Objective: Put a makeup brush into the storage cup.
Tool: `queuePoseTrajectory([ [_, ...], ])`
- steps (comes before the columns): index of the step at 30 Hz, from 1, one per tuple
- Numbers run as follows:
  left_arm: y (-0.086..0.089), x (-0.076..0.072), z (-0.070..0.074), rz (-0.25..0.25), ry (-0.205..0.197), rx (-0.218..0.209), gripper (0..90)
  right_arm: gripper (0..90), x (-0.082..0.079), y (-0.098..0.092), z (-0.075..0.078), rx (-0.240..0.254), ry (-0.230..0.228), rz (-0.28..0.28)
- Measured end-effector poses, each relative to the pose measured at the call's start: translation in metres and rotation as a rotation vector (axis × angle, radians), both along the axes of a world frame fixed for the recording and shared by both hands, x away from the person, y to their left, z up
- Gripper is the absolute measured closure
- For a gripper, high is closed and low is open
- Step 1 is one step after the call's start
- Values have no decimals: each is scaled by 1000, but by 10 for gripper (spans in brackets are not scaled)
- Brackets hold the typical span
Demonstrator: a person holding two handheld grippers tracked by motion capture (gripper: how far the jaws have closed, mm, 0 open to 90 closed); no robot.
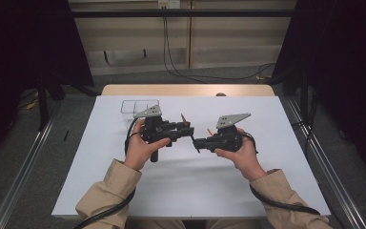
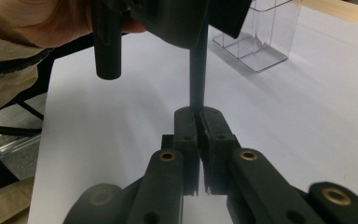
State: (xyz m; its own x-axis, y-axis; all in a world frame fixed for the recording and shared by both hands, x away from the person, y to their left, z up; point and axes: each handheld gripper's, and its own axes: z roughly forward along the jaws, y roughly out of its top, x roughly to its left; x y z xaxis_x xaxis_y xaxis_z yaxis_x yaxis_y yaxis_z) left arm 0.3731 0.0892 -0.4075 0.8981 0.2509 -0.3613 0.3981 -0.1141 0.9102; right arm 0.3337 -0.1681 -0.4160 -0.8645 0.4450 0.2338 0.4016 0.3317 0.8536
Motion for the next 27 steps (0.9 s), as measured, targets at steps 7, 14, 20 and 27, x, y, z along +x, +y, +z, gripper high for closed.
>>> queuePoseTrajectory([
  [7,0,1,-2,16,22,-10,736,861,1,2,2,-3,-6,-12],
  [14,0,0,-4,15,61,-27,813,861,1,3,-1,11,6,-22],
  [20,0,0,-6,28,70,-49,829,859,1,4,-3,19,14,-38],
  [27,-1,-2,-6,48,41,-60,833,856,2,7,-4,45,26,-54],
])
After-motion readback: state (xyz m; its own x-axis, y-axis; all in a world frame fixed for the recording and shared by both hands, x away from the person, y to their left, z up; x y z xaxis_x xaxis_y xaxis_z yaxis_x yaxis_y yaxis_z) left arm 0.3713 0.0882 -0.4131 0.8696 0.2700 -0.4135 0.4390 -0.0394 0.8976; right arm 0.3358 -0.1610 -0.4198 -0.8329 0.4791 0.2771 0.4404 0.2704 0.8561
